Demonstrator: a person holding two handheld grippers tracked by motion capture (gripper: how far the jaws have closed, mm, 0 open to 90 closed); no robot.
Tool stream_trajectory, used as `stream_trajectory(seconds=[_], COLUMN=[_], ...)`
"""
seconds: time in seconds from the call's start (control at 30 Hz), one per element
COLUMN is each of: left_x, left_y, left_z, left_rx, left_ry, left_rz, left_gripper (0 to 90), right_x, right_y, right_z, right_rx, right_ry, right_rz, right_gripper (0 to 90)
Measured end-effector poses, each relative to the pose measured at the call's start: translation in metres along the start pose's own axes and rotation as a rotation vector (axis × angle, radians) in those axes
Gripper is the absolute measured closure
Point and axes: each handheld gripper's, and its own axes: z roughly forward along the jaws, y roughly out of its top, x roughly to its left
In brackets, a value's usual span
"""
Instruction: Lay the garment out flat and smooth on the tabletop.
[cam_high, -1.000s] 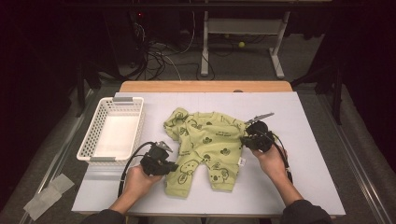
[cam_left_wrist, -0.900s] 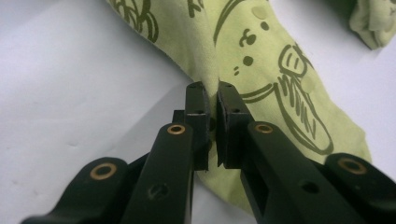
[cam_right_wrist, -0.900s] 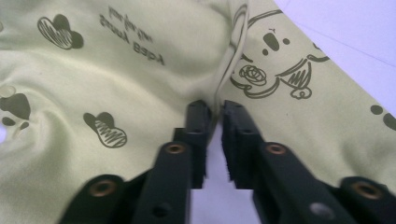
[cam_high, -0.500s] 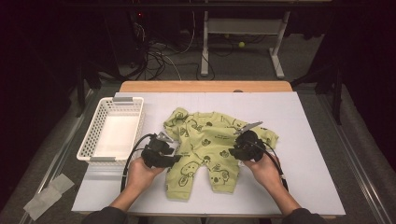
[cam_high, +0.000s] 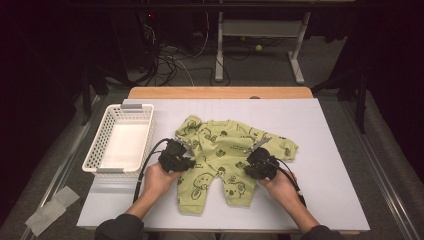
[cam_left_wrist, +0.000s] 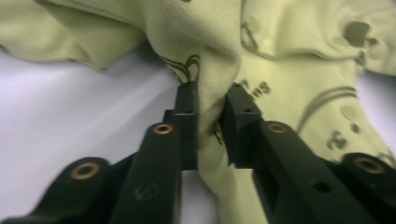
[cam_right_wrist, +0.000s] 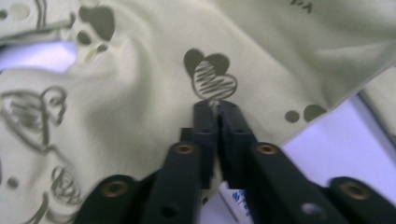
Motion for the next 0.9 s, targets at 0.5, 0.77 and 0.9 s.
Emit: stream_trajectory(seconds=[0.5,0.77,0.9], left_x=[-0.014,-0.006,0.002], left_y=[-0.013,0.014,0.029], left_z=[-0.026,-0.047,-0.046], left_rx=[-0.030,-0.120,-0.133], left_ry=[-0.002,0.035,0.020], left_rz=[0.044,0.009,-0.014], left_gripper=[60.2,51.0,51.0], right_x=[0.005,-0.031,-0.051], right_y=[-0.016,0.000,0.002], right_z=[-0.022,-0.042,-0.043], right_rx=[-0.044,-0.127,-0.147], right_ry=[0.059,-0.019,-0.033], right_rz=[0.006,0.105,0.166], right_gripper=[80.4,67.6,67.6])
